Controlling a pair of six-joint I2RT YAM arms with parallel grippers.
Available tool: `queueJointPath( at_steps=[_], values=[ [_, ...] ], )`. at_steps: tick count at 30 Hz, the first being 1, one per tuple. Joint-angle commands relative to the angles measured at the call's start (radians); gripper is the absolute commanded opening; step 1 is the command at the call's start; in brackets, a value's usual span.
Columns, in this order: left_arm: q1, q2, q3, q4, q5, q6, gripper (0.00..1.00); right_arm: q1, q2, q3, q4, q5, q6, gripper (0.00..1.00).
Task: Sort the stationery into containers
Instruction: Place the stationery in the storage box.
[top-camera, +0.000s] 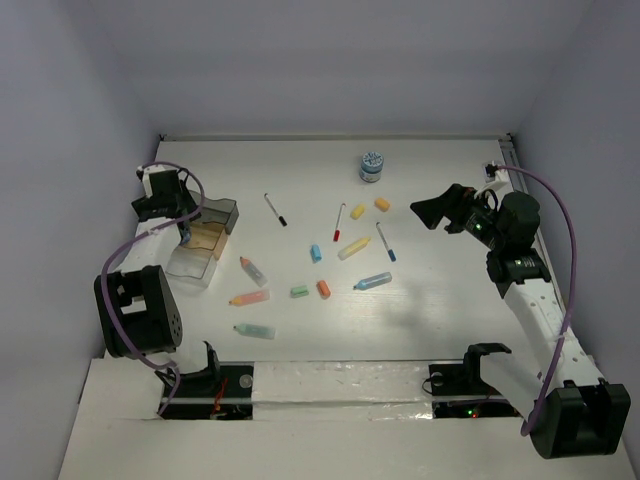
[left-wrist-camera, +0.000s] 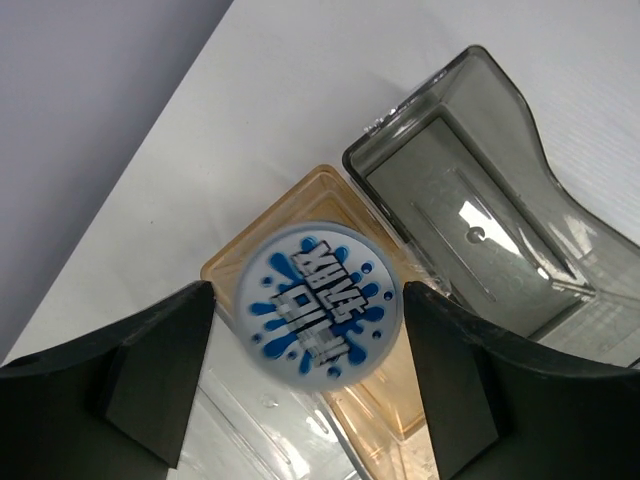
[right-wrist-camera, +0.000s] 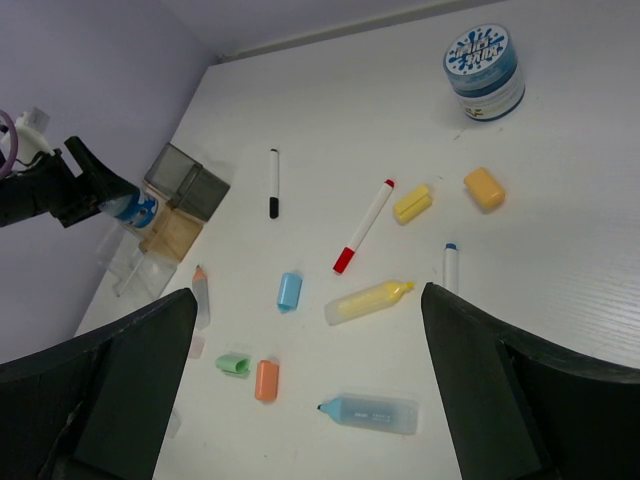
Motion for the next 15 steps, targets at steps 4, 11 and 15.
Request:
queueJointPath(
  at_steps=[4, 11, 15],
  values=[
    [0.006, -0.023, 0.058, 0.035, -0.017, -0.005, 0.85, 0.009, 0.000, 0.018, 0.025, 0.001, -0.017, 1.00],
    [-0.015, -0.115, 0.074, 0.049, 0.056, -0.022, 0.99, 0.009, 0.010, 0.018, 0.023, 0.015, -0.018, 1.00],
    [-0.133, -0.158, 0.144, 0.025, 0.084, -0.034, 0.99, 0.009, 0.031, 0.023, 0.019, 0.032, -0.024, 1.00]
  ],
)
